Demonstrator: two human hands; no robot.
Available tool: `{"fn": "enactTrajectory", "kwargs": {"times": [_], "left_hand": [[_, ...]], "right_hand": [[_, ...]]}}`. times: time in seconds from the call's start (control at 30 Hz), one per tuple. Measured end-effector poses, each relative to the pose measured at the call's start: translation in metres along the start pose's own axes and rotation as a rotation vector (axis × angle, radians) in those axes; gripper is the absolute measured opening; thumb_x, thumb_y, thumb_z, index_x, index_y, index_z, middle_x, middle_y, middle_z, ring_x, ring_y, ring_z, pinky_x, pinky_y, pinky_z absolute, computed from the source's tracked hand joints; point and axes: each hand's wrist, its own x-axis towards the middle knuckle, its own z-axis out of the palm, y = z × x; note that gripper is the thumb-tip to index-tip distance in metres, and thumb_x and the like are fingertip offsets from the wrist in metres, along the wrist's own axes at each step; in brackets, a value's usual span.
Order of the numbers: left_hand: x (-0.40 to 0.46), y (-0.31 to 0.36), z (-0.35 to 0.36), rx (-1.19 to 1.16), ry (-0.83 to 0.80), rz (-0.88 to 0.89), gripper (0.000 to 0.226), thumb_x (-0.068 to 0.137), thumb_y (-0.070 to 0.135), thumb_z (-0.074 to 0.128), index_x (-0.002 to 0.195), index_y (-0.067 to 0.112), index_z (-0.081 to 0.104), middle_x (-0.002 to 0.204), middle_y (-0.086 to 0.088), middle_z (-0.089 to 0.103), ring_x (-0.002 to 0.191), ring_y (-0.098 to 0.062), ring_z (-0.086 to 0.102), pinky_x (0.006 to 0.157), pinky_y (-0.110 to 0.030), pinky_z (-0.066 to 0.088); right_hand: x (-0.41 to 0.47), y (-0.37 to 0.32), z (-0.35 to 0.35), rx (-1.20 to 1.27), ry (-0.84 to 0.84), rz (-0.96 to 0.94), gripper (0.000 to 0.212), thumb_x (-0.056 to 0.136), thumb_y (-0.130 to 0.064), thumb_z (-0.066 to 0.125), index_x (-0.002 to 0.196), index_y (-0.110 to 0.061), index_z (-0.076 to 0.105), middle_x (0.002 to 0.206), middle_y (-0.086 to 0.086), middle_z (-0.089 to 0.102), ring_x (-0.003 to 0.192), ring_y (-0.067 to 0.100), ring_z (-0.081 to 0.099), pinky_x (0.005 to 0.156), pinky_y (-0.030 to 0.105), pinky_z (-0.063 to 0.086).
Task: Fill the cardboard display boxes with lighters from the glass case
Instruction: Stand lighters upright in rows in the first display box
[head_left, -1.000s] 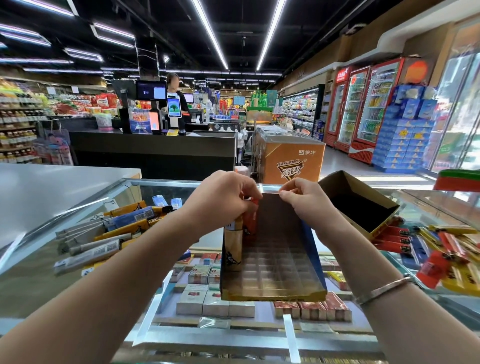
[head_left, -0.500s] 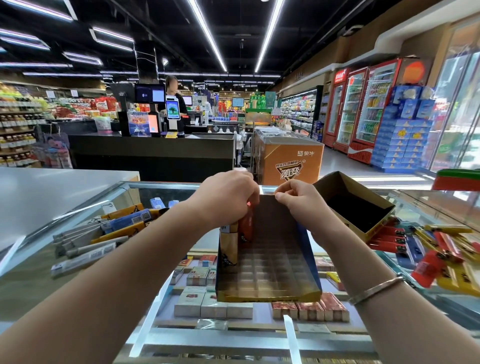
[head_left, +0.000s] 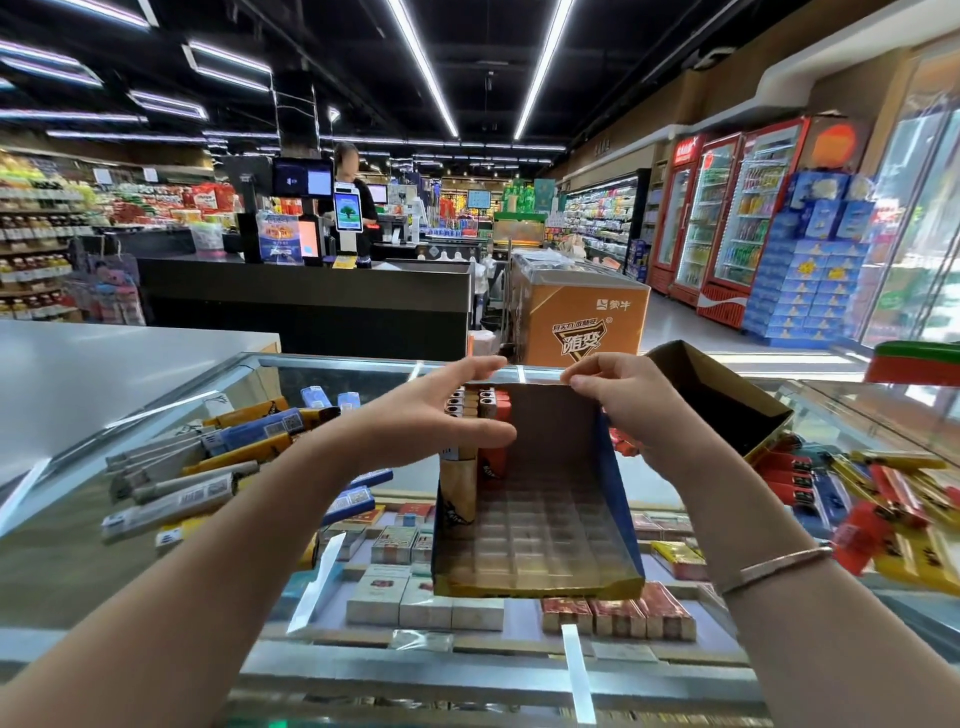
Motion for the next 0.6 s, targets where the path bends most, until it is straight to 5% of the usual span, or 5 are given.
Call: {"fn": "enactTrajectory", "kwargs": {"times": [0.17,0.3,0.43,0.6], "left_hand": [[-0.003,-0.006,0.000,-0.073,0.017,-0.004,0.059,0.064,0.046,0.064,0.120,0.040,0.046,0.123,0.014,0.044,0.109,-0.002,0.048,0.086,-0.020,0.046],[-0.005,-0.004,-0.001,-0.075,0.031,-0.018,0.053,0.064,0.039,0.058,0.116,0.034,0.049,0.113,0.020,0.042,0.103,-0.003,0.049,0.081,-0.023,0.049],[-0.011,-0.006,-0.009,-0.076,0.096,-0.064,0.052,0.062,0.033,0.058,0.113,0.031,0.053,0.111,0.015,0.047,0.099,-0.006,0.054,0.083,-0.029,0.051],[-0.014,-0.008,-0.014,-0.098,0.192,-0.089,0.034,0.080,0.004,0.058,0.107,0.023,0.058,0.101,0.003,0.053,0.077,-0.008,0.056,0.054,-0.012,0.046]], "right_hand": [[0.007,0.011,-0.017,-0.024,0.167,0.047,0.023,0.093,-0.007,0.048,0.079,-0.015,0.064,0.081,0.009,0.064,0.078,0.021,0.060,0.074,0.035,0.052],[0.009,0.023,-0.014,-0.414,0.195,0.001,0.020,0.094,-0.011,0.047,0.096,-0.010,0.067,0.085,0.002,0.060,0.074,0.017,0.058,0.056,0.023,0.047],[0.011,0.035,-0.007,-0.674,0.088,-0.004,0.026,0.093,-0.014,0.050,0.111,-0.005,0.066,0.098,0.010,0.064,0.078,0.014,0.055,0.060,0.021,0.042],[0.016,0.043,-0.004,-0.805,0.045,0.043,0.027,0.092,-0.019,0.054,0.116,-0.010,0.063,0.104,0.008,0.064,0.084,0.015,0.056,0.070,0.025,0.044]]}}
